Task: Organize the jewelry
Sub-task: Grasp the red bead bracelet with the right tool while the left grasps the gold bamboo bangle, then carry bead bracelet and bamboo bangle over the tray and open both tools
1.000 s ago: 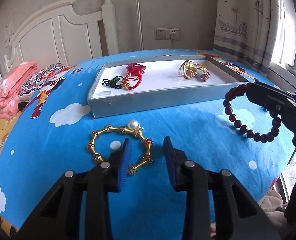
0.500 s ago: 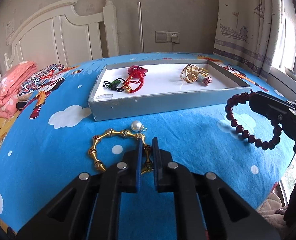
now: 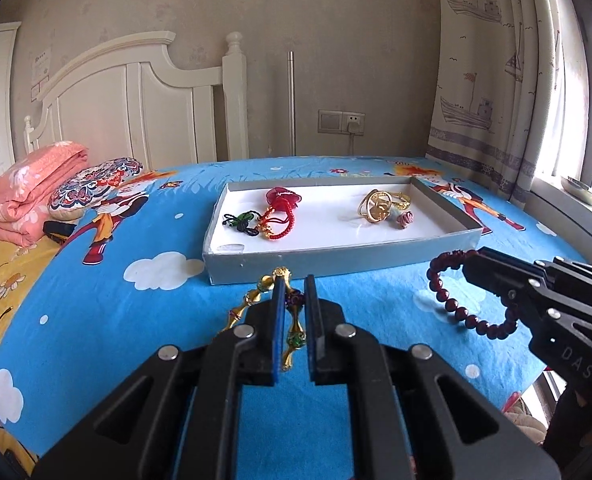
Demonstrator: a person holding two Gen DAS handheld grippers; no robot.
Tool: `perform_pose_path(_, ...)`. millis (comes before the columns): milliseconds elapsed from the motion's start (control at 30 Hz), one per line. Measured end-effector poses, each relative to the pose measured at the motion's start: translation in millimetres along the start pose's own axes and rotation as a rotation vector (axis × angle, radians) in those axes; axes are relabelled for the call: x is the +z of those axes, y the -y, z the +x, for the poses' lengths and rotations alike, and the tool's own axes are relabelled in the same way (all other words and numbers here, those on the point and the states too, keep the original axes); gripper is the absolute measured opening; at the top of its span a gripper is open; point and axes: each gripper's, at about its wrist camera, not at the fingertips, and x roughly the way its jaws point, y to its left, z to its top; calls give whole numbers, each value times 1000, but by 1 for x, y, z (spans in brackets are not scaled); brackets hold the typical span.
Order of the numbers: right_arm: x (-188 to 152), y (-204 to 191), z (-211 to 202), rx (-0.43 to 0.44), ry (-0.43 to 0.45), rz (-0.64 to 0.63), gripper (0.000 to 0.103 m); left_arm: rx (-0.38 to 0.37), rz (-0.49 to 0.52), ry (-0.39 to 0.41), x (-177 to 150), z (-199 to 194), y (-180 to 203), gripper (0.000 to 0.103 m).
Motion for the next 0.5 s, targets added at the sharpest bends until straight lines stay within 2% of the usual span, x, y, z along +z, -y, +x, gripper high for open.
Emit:
perform_pose_path(200,3,-4,-8,-6,29,-11,13,-15,26,54,6,-19,15,9)
perform_pose_path(500,3,-7,-9,-23,30,-25,13,-28,56,45,2,-21,31,9)
